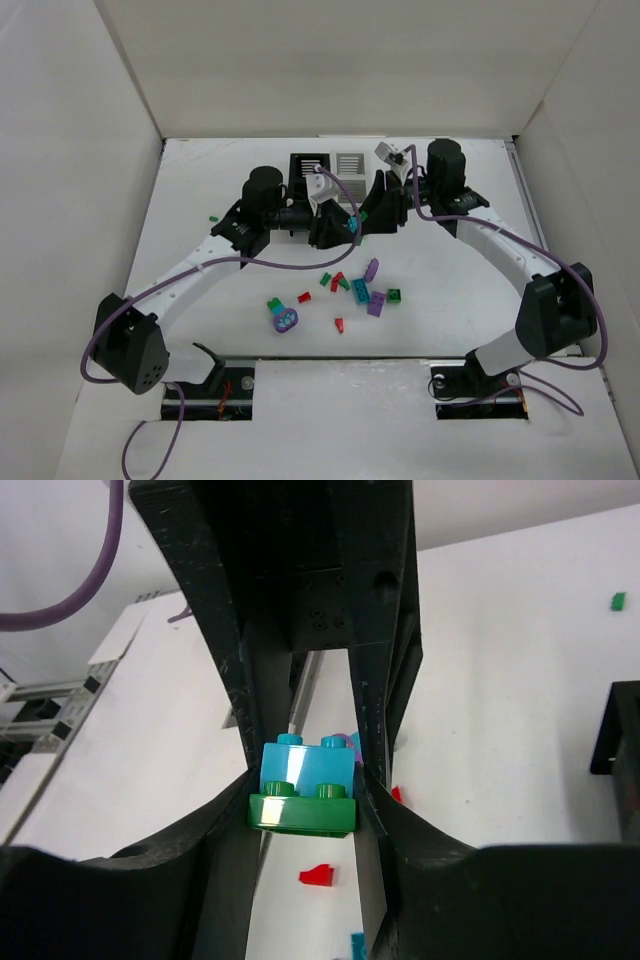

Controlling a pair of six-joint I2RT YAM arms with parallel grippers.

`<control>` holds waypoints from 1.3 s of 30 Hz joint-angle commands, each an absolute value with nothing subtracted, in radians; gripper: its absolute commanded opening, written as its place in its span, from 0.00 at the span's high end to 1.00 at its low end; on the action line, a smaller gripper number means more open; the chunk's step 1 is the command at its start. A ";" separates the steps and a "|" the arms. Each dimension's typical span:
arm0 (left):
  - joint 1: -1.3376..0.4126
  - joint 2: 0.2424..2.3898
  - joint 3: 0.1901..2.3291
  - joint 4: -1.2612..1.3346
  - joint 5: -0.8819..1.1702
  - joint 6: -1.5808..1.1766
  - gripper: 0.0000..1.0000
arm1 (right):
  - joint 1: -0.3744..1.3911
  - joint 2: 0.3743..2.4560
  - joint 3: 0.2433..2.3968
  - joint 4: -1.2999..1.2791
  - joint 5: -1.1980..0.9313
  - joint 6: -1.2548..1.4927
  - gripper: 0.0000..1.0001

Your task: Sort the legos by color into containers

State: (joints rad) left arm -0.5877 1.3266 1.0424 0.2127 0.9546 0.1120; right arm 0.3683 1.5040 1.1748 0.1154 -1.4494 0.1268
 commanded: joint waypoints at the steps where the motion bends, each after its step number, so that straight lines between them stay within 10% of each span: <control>1: -0.583 1.331 1.066 0.304 0.953 0.104 0.80 | 0.382 1.488 1.218 0.140 -1.548 0.114 0.97; 6: -0.583 1.350 1.075 0.314 0.953 0.084 1.00 | 0.382 1.488 1.218 0.140 -1.557 0.114 0.92; 15: -0.562 1.350 1.075 0.362 0.953 0.046 1.00 | 0.362 1.477 1.218 0.140 -1.577 0.104 0.61; 39: -0.541 1.341 1.055 0.402 0.931 -0.018 1.00 | 0.324 1.466 1.198 0.140 -1.605 0.086 0.44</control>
